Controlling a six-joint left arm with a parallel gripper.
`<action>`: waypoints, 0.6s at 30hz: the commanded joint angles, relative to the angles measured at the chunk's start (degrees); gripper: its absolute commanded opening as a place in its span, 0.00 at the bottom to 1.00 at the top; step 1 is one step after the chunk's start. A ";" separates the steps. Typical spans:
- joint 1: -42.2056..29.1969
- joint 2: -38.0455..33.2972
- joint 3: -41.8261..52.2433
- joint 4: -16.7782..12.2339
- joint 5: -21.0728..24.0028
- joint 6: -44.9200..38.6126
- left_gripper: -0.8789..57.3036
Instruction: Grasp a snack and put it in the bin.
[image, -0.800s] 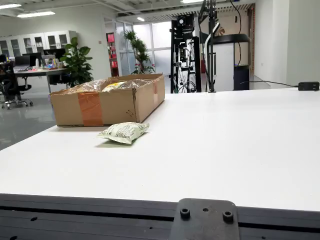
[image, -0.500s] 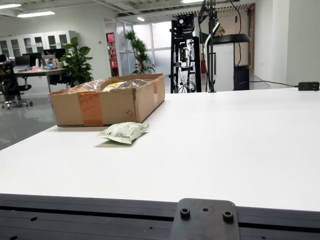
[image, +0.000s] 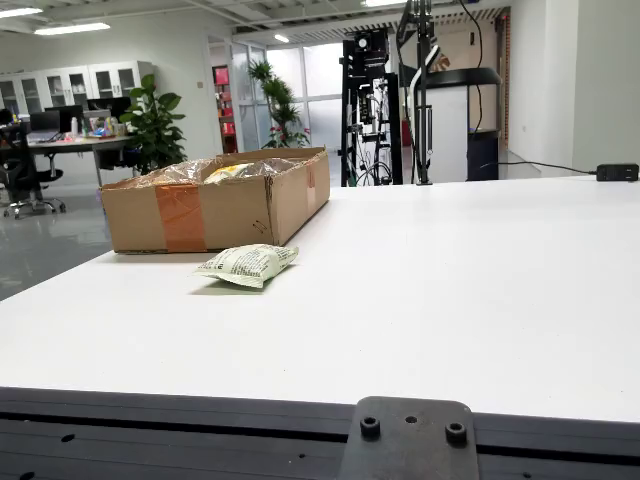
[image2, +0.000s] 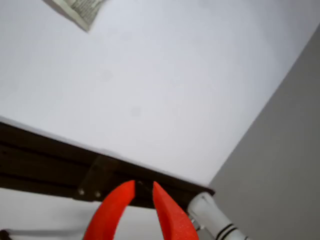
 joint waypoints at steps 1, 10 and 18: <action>0.88 0.00 0.00 0.00 -0.18 1.67 0.20; 3.54 0.78 0.62 -0.07 -0.22 6.71 0.49; 6.18 3.61 1.60 -0.02 -1.47 10.15 0.68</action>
